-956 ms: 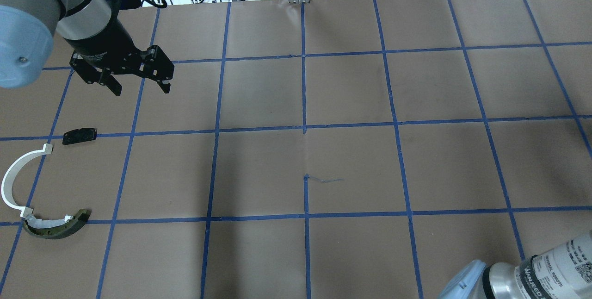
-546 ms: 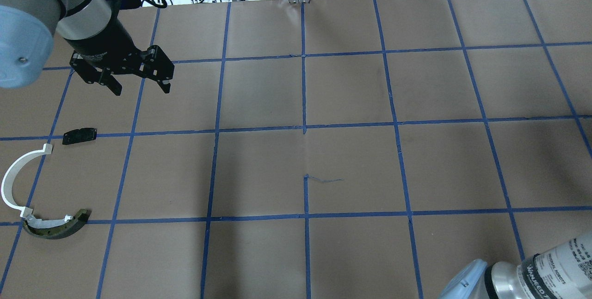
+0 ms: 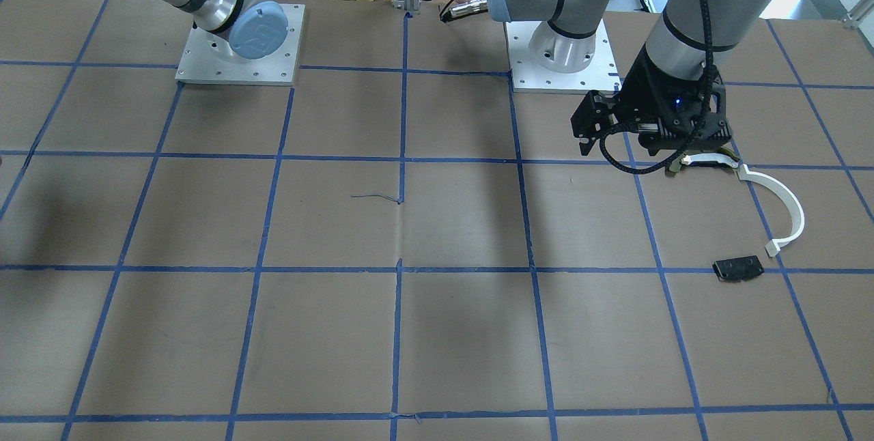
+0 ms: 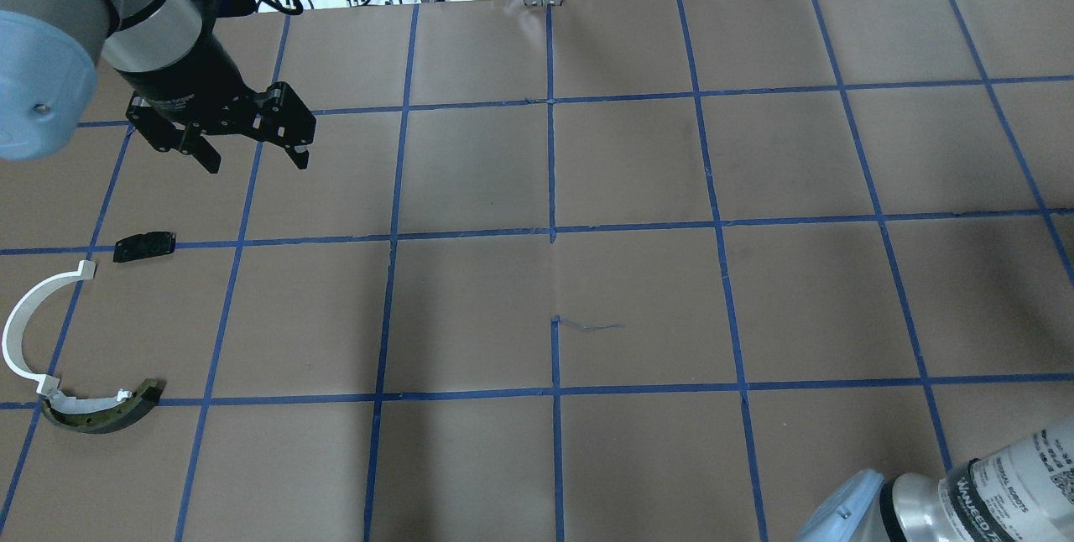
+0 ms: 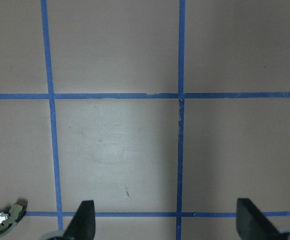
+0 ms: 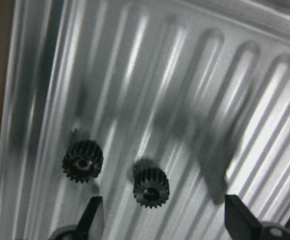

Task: Place bearing gear from tray to pile

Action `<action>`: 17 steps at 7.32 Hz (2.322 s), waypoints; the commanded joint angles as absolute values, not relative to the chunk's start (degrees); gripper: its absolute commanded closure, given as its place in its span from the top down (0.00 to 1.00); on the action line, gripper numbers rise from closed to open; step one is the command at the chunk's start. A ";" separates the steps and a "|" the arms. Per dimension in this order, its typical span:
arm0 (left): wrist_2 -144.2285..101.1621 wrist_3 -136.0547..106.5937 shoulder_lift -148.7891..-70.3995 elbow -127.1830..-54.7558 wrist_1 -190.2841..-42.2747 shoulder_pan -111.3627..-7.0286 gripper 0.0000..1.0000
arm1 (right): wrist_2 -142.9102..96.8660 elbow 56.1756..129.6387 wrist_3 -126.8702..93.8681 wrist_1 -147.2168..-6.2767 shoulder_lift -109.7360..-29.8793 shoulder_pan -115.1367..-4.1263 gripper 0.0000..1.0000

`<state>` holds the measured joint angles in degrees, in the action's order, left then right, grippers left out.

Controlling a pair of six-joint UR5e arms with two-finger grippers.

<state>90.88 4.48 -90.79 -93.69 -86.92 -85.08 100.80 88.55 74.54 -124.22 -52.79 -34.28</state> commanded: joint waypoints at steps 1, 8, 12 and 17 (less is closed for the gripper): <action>90.79 4.48 -90.79 -93.69 -86.92 -85.08 1.00 | 100.46 88.59 74.62 -123.84 -52.82 -34.28 0.84; 90.88 4.48 -90.79 -93.69 -86.92 -85.08 1.00 | 100.46 89.91 74.88 -124.72 -53.61 -34.72 0.41; 90.88 4.48 -90.88 -93.69 -86.92 -85.08 1.00 | 100.28 89.83 74.80 -124.72 -55.53 -35.15 0.07; 90.88 4.48 -90.88 -93.69 -86.92 -85.08 1.00 | 99.67 103.57 39.14 -121.02 -74.31 -65.22 0.05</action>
<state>90.82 4.48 -90.85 -93.69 -86.92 -85.08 100.00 97.45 51.78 -121.34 -69.74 -55.65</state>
